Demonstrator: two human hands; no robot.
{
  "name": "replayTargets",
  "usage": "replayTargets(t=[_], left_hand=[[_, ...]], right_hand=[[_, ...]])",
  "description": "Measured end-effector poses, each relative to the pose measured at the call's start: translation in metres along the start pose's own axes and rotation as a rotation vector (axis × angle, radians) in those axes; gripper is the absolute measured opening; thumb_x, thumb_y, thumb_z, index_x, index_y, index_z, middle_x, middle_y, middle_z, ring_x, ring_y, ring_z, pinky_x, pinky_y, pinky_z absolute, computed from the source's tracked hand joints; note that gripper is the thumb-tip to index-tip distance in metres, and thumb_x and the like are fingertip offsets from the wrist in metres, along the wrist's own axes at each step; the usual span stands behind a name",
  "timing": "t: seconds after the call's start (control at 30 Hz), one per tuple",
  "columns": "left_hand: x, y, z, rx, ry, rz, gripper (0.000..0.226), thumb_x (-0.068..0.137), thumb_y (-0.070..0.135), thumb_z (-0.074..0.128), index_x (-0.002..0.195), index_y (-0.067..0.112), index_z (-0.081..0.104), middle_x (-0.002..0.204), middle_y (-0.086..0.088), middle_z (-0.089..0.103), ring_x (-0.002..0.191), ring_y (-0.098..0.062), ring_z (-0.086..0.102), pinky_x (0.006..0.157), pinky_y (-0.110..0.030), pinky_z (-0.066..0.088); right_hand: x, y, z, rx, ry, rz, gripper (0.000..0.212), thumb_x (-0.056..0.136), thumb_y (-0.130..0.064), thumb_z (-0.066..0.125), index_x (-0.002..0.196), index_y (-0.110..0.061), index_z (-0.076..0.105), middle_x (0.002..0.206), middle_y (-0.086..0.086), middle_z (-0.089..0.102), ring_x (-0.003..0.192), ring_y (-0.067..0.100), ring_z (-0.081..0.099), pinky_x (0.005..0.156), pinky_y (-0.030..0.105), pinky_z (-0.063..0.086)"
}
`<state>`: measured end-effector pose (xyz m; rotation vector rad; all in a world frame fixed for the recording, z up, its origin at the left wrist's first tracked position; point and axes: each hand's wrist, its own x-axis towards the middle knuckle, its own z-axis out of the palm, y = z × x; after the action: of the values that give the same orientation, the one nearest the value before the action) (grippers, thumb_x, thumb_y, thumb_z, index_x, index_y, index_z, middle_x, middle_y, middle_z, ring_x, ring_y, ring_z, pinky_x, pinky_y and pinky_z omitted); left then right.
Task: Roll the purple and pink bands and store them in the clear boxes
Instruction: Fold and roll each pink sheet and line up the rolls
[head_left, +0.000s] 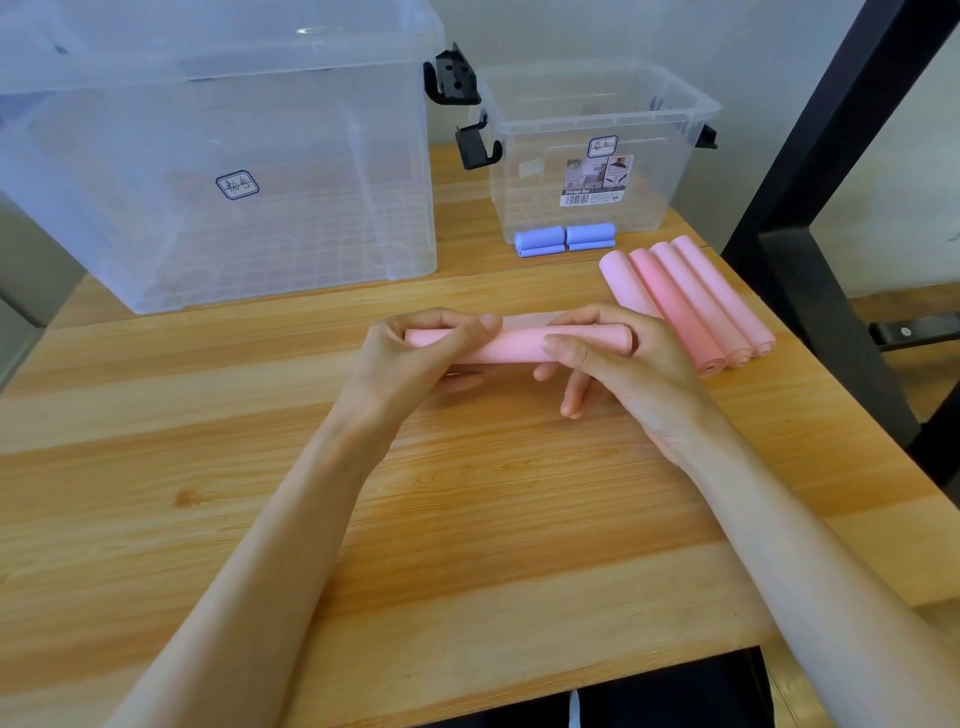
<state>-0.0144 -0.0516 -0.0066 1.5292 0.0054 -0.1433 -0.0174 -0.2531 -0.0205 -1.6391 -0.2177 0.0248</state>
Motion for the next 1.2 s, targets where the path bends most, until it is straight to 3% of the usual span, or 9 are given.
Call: replayTargets(t=[0.17,0.3,0.47,0.67,0.8,0.93,1.0,1.07,1.2], left_hand=[[-0.0003,-0.0004,0.0014,0.096,-0.008,0.085,0.027,0.067,0.033,0.080,0.089,0.017,0.078,0.093,-0.001,0.077,0.091,-0.017,0.073,0.085,-0.031,0.059],[0.0003,-0.0009,0.0015,0.053,0.022,0.038,0.018,0.073,0.027,0.080,0.086,0.015,0.077,0.090,-0.002,0.077,0.084,-0.014,0.073,0.073,-0.022,0.058],[-0.0007,0.0008,0.0001,-0.046,0.006,-0.051,0.033,0.068,0.035,0.077,0.090,0.010,0.076,0.094,-0.006,0.077,0.090,-0.019,0.074,0.067,-0.020,0.058],[-0.0010,0.0012,0.0003,-0.003,-0.009,0.038,0.030,0.060,0.036,0.081,0.084,0.018,0.078,0.095,-0.003,0.077,0.093,-0.017,0.072,0.086,-0.031,0.059],[-0.0007,-0.0003,0.0017,0.044,0.003,0.081,0.026,0.061,0.034,0.081,0.084,0.021,0.079,0.092,-0.001,0.077,0.089,-0.015,0.072,0.087,-0.033,0.059],[0.0001,0.0001,0.0014,0.004,0.034,0.033,0.023,0.068,0.030,0.079,0.084,0.014,0.077,0.087,-0.003,0.077,0.084,-0.015,0.073,0.072,-0.024,0.060],[-0.0003,-0.0004,0.0001,0.001,0.028,-0.005,0.021,0.075,0.028,0.078,0.089,0.012,0.077,0.089,-0.006,0.077,0.087,-0.018,0.074,0.068,-0.023,0.059],[-0.0005,-0.0004,-0.0010,0.013,0.018,-0.019,0.021,0.080,0.028,0.076,0.092,0.011,0.077,0.094,-0.007,0.077,0.091,-0.021,0.074,0.070,-0.023,0.059],[-0.0012,0.0026,-0.0001,-0.015,0.001,0.045,0.026,0.071,0.030,0.078,0.090,0.012,0.076,0.094,-0.004,0.077,0.094,-0.017,0.073,0.078,-0.026,0.059]], right_hand=[[0.0001,0.0002,-0.0026,0.049,0.017,0.044,0.040,0.083,-0.041,0.067,0.098,-0.004,0.073,0.072,0.016,0.072,0.049,0.026,0.061,0.052,0.024,0.050],[0.0007,-0.0005,-0.0017,0.080,-0.007,0.058,0.041,0.082,-0.041,0.067,0.103,-0.007,0.071,0.076,0.015,0.073,0.050,0.022,0.062,0.052,0.026,0.050],[0.0009,-0.0001,-0.0022,0.086,-0.036,0.036,0.038,0.079,-0.029,0.074,0.111,-0.011,0.067,0.086,0.015,0.075,0.053,0.022,0.063,0.051,0.030,0.052],[0.0002,0.0009,-0.0035,0.064,0.006,0.015,0.034,0.081,-0.035,0.071,0.099,-0.005,0.072,0.077,0.016,0.074,0.051,0.027,0.061,0.051,0.028,0.051],[0.0000,0.0000,-0.0032,0.057,0.010,0.025,0.037,0.083,-0.037,0.068,0.098,-0.003,0.071,0.074,0.016,0.073,0.050,0.026,0.062,0.051,0.027,0.051],[-0.0007,-0.0004,-0.0008,-0.037,0.030,-0.039,0.031,0.082,-0.027,0.075,0.107,-0.010,0.068,0.072,0.004,0.074,0.050,0.022,0.065,0.052,0.031,0.055],[-0.0007,0.0004,0.0011,-0.087,0.039,-0.072,0.038,0.077,-0.018,0.081,0.112,-0.014,0.067,0.065,-0.003,0.071,0.049,0.022,0.065,0.051,0.031,0.056],[-0.0004,0.0014,0.0024,-0.097,0.036,-0.099,0.040,0.075,-0.014,0.084,0.111,-0.015,0.068,0.068,0.001,0.071,0.050,0.023,0.066,0.049,0.031,0.055],[0.0008,0.0017,0.0006,-0.027,0.033,-0.093,0.023,0.078,-0.012,0.080,0.099,-0.008,0.070,0.072,0.008,0.073,0.049,0.023,0.064,0.048,0.030,0.054]])
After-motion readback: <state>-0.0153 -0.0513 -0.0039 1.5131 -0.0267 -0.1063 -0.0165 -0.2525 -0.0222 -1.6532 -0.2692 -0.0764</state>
